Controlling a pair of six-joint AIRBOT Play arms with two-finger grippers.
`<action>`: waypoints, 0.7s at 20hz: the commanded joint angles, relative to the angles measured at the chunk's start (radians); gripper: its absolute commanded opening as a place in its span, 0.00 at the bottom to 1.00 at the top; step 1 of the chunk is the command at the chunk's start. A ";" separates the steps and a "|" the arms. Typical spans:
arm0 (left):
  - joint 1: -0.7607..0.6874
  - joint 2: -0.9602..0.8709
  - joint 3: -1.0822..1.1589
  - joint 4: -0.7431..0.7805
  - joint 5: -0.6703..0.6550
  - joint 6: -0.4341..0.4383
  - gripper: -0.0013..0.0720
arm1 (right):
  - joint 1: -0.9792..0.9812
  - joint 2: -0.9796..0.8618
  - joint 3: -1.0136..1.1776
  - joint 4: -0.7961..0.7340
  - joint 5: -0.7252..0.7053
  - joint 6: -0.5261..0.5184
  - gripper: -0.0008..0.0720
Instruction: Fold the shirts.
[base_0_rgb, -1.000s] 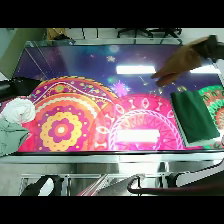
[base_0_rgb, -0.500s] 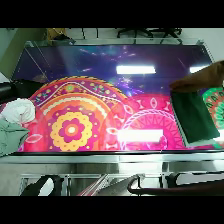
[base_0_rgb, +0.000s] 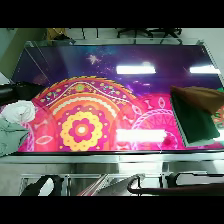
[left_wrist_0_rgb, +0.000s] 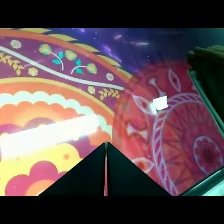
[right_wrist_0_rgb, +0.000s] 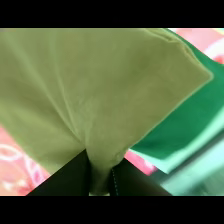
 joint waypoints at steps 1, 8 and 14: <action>0.001 0.000 -0.001 0.000 -0.028 0.001 0.04 | 0.000 0.027 -0.130 -0.068 0.039 0.012 0.05; 0.001 -0.001 -0.001 -0.001 -0.039 0.001 0.04 | 0.000 0.033 -0.307 -0.175 0.022 -0.040 0.82; 0.001 -0.001 0.000 -0.001 -0.019 0.001 0.05 | 0.111 0.027 -0.307 -0.017 -0.196 -0.095 0.32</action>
